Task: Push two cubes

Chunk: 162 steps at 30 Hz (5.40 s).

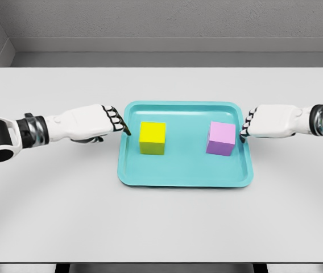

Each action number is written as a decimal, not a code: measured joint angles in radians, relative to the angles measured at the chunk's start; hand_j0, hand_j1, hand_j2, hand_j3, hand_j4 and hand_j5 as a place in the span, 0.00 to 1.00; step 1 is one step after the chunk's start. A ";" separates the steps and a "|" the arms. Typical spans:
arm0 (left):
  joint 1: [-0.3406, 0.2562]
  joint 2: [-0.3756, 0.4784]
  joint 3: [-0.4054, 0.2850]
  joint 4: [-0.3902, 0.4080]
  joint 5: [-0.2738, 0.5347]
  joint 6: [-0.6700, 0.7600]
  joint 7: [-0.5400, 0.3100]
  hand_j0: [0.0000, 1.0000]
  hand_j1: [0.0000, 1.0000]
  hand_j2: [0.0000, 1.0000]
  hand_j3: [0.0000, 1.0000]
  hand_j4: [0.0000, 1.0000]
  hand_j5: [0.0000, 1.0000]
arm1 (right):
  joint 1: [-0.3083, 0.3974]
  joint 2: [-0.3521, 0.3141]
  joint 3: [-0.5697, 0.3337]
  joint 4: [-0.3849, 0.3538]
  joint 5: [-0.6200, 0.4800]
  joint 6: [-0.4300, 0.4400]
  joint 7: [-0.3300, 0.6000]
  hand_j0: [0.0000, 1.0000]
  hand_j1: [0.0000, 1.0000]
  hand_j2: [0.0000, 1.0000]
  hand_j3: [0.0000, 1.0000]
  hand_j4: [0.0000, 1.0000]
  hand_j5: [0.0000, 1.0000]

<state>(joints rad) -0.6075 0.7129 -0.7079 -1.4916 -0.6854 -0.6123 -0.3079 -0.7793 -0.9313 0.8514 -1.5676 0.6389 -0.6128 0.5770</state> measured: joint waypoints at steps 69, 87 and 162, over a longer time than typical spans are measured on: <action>0.008 -0.048 -0.023 -0.037 0.011 0.000 -0.025 0.58 0.58 0.58 0.58 0.58 0.58 | -0.063 0.231 0.020 0.170 0.053 0.000 0.001 0.65 0.65 0.65 0.65 0.65 0.65; -0.017 -0.132 -0.027 -0.042 0.002 0.000 -0.077 0.58 0.58 0.58 0.58 0.58 0.58 | -0.060 0.241 0.038 0.150 0.051 0.000 0.000 0.65 0.65 0.65 0.65 0.65 0.65; -0.011 0.056 0.054 -0.010 0.061 0.000 -0.090 0.59 0.59 0.59 0.59 0.59 0.59 | -0.034 0.199 0.076 0.007 0.047 0.000 0.000 0.65 0.65 0.65 0.65 0.65 0.65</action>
<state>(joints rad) -0.6182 0.7691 -0.6539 -1.5014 -0.6247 -0.6126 -0.3977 -0.8130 -0.7318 0.9276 -1.5606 0.6855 -0.6129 0.5771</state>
